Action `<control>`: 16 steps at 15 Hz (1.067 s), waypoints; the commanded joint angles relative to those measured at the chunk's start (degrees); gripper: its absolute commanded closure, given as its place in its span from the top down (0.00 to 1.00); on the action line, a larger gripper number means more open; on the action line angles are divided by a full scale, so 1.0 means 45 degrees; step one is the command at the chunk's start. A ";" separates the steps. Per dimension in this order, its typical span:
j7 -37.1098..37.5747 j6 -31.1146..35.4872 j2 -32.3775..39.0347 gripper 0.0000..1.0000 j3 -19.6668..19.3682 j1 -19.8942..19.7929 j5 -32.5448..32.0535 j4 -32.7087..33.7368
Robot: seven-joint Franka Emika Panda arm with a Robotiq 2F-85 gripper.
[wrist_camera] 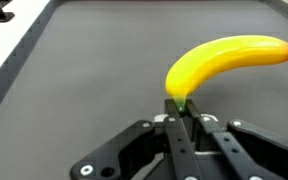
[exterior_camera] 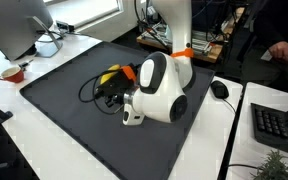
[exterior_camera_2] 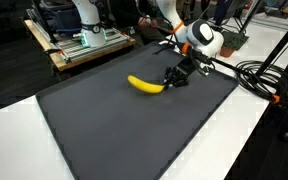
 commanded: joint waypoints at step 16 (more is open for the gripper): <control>-0.0199 -0.0076 0.0033 0.12 -0.0006 0.0047 0.0041 0.0094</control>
